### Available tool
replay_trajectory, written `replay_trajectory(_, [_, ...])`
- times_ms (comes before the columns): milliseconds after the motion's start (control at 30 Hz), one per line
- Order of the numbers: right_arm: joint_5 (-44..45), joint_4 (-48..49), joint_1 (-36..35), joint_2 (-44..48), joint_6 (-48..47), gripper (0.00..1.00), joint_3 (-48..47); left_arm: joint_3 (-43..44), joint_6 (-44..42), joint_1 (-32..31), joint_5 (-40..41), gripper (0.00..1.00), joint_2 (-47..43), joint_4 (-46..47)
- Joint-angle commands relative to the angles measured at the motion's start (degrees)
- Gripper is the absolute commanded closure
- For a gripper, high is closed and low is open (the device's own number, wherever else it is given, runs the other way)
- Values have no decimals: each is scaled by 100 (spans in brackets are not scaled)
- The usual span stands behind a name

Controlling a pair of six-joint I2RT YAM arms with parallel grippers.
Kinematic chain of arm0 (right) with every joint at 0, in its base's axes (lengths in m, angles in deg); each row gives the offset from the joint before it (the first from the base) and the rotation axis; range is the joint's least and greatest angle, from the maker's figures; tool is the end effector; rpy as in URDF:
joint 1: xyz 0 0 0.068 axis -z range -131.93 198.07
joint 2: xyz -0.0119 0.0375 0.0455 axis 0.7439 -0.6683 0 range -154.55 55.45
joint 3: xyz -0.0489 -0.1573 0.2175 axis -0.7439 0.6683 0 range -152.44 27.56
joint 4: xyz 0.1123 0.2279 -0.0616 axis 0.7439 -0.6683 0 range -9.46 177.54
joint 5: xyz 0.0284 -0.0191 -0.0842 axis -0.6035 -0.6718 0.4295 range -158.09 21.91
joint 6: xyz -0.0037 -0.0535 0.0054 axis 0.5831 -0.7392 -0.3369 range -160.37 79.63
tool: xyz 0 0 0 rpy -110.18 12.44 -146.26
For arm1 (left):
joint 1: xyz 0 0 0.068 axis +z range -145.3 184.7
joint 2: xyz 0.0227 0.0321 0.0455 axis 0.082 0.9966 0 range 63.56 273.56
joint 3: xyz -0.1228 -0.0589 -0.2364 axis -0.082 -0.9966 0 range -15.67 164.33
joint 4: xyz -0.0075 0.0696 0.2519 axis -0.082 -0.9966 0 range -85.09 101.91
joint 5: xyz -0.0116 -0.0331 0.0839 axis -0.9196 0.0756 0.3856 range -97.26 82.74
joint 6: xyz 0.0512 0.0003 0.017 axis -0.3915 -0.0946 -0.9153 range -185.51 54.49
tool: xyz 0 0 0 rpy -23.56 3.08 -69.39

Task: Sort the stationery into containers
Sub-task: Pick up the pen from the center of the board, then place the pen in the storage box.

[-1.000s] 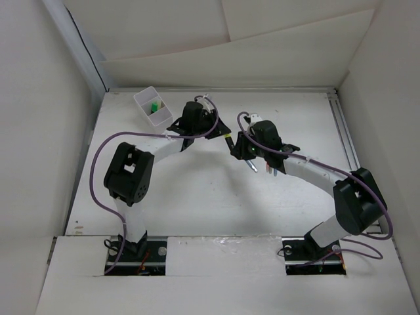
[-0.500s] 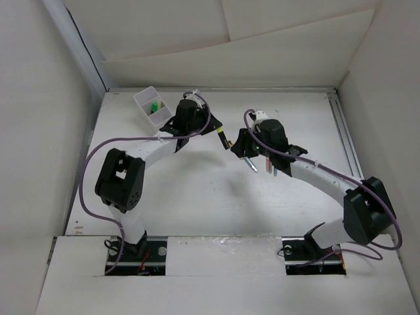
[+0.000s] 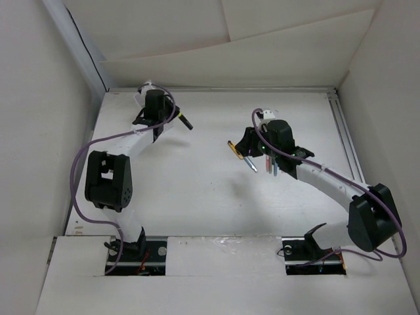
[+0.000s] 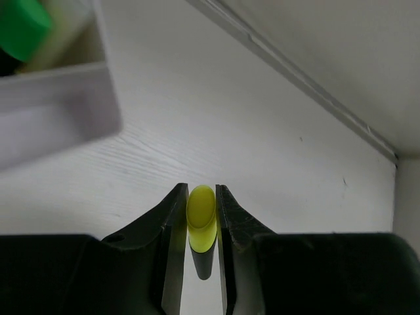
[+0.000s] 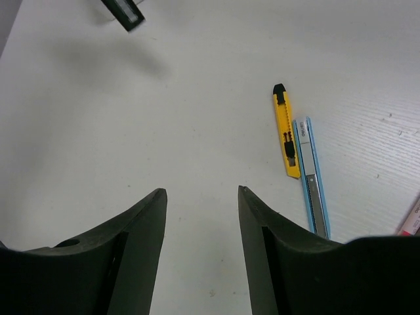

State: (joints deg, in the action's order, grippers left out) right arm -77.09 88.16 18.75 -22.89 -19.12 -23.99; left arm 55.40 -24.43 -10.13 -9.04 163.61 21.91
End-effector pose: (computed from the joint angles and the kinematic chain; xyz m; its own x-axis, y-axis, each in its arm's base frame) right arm 0.2678 0.1568 0.2670 -0.5781 0.0859 -0.8115 -0.4253 0.8170 0.3895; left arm 0.3991 -0.1069 0.2716 -0.4237 -0.5671 -0.7063 0.0078 0.7774 -0.6289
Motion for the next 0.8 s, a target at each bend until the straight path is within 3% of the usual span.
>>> replay_trajectory(0, [-40, 360, 23, 100, 89, 46, -13, 521, 67, 217, 1360, 100, -478, -164])
replay_trajectory(233, [12, 360, 23, 100, 89, 46, -13, 1908, -811, 217, 3338, 100, 5, -867])
replay_trajectory(333, [-67, 360, 23, 153, 89, 46, -13, 2165, -1241, 279, 3823, 100, 190, -921])
replay_trajectory(533, [-128, 360, 23, 153, 89, 46, 40, 2658, -2129, 279, 4580, 100, 603, -772])
replay_trajectory(767, [-67, 412, 23, 206, 89, 46, 40, 2535, -2508, 340, 4705, 100, 779, -378])
